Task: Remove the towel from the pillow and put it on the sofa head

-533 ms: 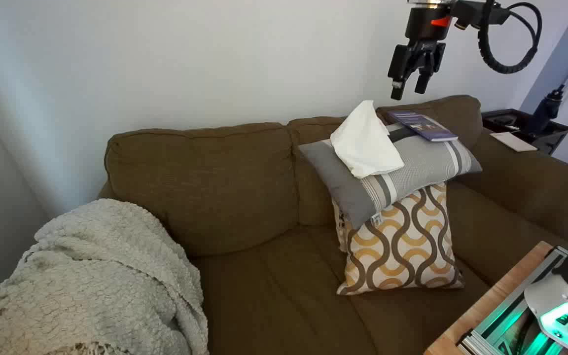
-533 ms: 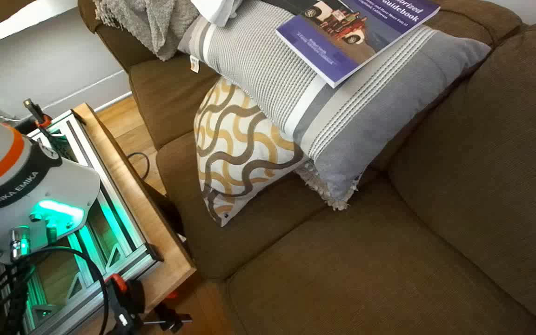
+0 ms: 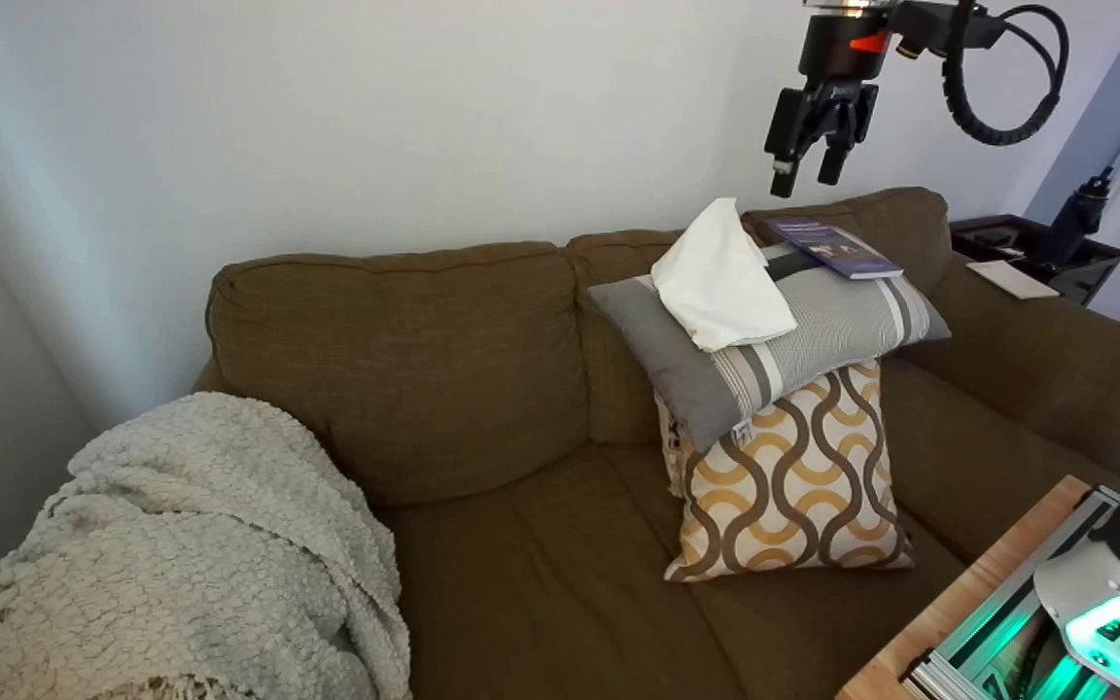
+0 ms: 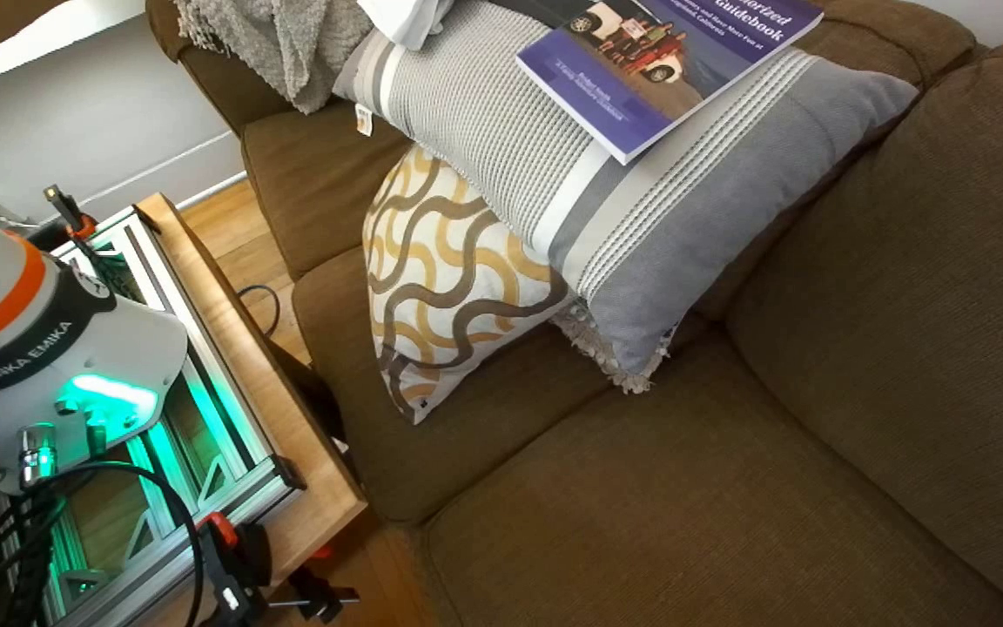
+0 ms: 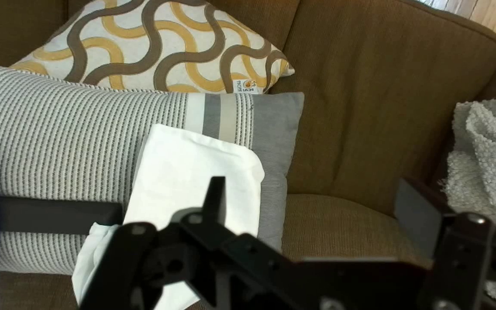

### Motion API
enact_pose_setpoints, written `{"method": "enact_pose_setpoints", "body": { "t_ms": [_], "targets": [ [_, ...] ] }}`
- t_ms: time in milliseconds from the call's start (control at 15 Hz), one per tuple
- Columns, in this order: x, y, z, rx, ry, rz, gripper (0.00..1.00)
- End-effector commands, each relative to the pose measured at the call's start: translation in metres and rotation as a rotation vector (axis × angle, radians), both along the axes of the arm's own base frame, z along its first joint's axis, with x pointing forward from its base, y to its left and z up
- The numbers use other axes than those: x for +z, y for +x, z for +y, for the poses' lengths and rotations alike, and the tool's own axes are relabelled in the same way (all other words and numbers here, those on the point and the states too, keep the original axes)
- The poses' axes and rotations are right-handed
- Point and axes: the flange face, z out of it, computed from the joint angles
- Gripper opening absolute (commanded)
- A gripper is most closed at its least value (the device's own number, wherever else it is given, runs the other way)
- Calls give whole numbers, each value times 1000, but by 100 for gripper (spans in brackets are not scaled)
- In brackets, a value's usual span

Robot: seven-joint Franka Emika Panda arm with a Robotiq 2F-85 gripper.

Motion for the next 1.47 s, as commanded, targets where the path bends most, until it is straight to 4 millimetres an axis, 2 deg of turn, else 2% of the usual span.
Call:
{"method": "enact_pose_setpoints", "body": {
  "t_ms": [0, 200, 267, 467, 667, 933, 1067, 1400],
  "targets": [
    [0, 0, 0, 0, 0, 1, 100],
    [0, 0, 0, 0, 0, 1, 100],
    [0, 1, -1, -48, -31, 1, 100],
    [-15, 11, -34, -236, -86, -2, 100],
    [-34, 13, -68, -380, -149, 17, 100],
    [-65, 16, -108, -570, -191, 80, 100],
    [-78, 20, -124, -529, -126, 92, 100],
    [-85, 31, -176, -372, -34, 72, 100]
  ]
}}
